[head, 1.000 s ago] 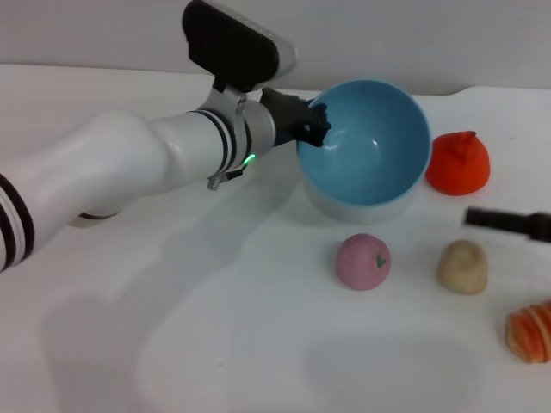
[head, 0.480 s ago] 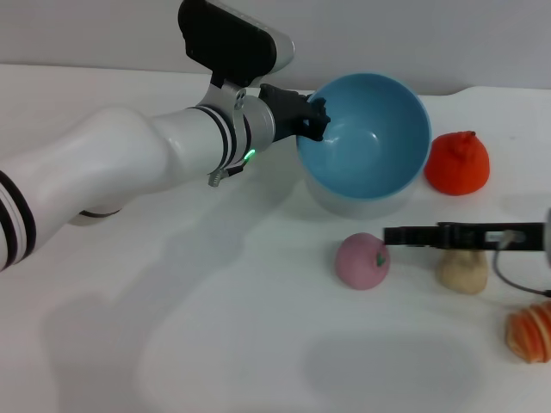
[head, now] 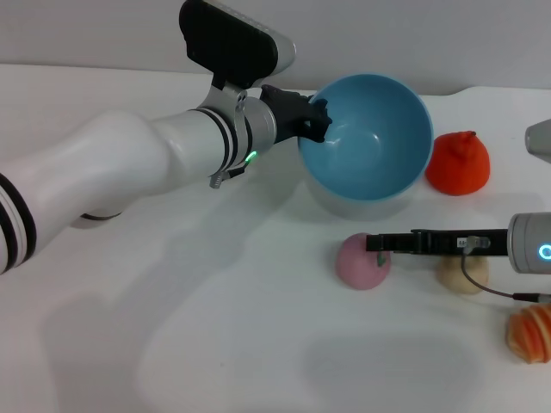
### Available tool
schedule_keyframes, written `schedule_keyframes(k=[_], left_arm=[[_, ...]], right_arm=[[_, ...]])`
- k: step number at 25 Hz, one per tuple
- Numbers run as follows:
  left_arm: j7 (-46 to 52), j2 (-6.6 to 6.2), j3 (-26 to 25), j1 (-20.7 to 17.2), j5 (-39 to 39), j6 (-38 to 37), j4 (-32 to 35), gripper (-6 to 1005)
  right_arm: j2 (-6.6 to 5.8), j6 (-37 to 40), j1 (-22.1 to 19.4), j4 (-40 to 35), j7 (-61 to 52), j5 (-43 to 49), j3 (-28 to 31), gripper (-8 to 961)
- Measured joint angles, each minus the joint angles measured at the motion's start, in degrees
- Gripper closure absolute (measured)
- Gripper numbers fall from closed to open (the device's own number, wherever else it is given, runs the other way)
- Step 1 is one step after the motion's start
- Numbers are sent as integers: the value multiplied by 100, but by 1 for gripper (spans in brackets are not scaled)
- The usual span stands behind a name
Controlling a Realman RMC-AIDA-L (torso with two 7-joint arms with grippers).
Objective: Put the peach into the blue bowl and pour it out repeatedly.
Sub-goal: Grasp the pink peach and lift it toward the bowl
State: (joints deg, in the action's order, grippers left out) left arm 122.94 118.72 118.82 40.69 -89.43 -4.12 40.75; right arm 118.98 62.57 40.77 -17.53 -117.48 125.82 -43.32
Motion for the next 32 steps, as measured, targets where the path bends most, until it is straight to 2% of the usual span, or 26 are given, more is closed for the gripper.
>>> schedule_keyframes(k=[5, 9, 21, 29, 32], left_arm=[[2, 10, 58, 11, 0, 45, 0, 1000], [2, 11, 81, 12, 6, 65, 4, 1000], [2, 10, 84, -7, 5, 127, -2, 1000], [2, 9, 117, -9, 5, 133, -17, 999], [1, 4, 144, -8, -2, 133, -28, 999]], right_arm=[[9, -85, 40, 431, 656, -592, -1, 290], [-3, -214, 113, 684, 668, -636, -1, 296], [-25, -290, -14, 623, 402, -636, -1, 314], [-10, -184, -91, 359, 468, -647, -185, 635], [-6, 226, -206, 33, 538, -750, -166, 760]])
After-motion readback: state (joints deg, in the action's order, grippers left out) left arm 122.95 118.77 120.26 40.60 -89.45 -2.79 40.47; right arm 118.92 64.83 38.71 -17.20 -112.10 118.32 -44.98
